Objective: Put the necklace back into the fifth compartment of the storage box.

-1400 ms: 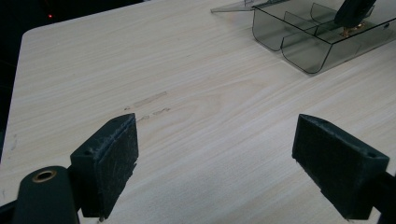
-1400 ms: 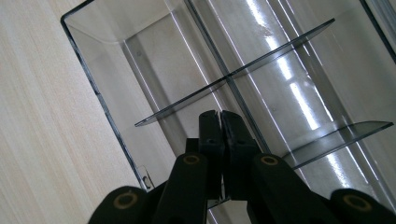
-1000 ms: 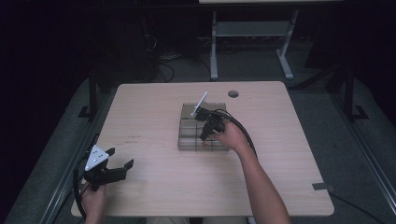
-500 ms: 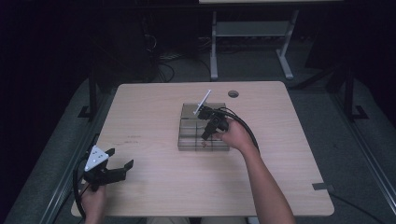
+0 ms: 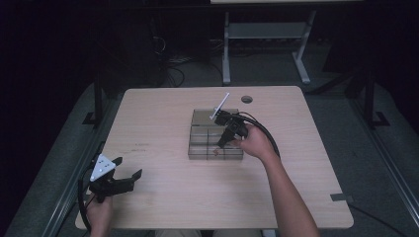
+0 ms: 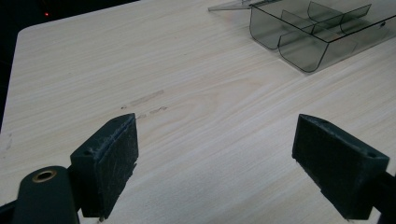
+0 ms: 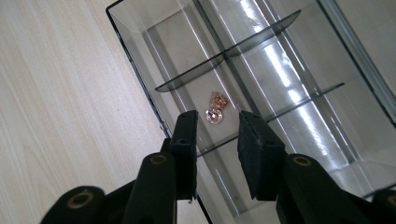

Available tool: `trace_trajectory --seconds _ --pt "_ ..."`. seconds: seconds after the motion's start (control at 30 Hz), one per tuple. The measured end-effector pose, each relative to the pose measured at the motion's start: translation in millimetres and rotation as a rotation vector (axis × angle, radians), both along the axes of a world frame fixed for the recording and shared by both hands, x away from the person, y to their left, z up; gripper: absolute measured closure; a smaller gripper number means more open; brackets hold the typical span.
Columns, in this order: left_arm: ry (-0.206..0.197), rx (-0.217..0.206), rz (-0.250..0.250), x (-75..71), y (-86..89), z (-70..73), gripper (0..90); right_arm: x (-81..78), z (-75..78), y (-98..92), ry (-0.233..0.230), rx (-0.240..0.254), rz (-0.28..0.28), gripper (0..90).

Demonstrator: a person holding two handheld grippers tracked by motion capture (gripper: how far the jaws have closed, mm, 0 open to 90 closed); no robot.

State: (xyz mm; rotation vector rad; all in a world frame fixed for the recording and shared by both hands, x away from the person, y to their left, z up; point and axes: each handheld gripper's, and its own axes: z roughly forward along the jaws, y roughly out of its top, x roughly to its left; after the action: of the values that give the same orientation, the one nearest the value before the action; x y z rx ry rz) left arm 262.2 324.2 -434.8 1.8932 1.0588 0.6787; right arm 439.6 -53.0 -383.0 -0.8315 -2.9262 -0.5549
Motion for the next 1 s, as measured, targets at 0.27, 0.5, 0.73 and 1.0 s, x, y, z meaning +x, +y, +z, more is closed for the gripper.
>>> trace_trajectory --seconds 0.27,0.5,0.73,1.0 --pt "0.002 -0.001 0.004 0.3 1.0 -0.4 14.2 -2.2 6.2 -9.4 -0.012 0.010 -0.010 63.2" --pt "0.003 0.000 0.003 0.3 1.0 -0.2 14.2 -4.6 11.7 -14.5 -0.019 0.000 -0.010 59.8" --pt "0.003 -0.001 0.004 0.2 0.8 -0.1 14.2 -8.4 20.7 -18.7 -0.032 -0.003 -0.007 56.9" --pt "0.004 -0.001 0.002 0.3 0.9 -0.3 14.2 -11.9 28.3 -27.5 -0.051 0.001 -0.018 53.2"
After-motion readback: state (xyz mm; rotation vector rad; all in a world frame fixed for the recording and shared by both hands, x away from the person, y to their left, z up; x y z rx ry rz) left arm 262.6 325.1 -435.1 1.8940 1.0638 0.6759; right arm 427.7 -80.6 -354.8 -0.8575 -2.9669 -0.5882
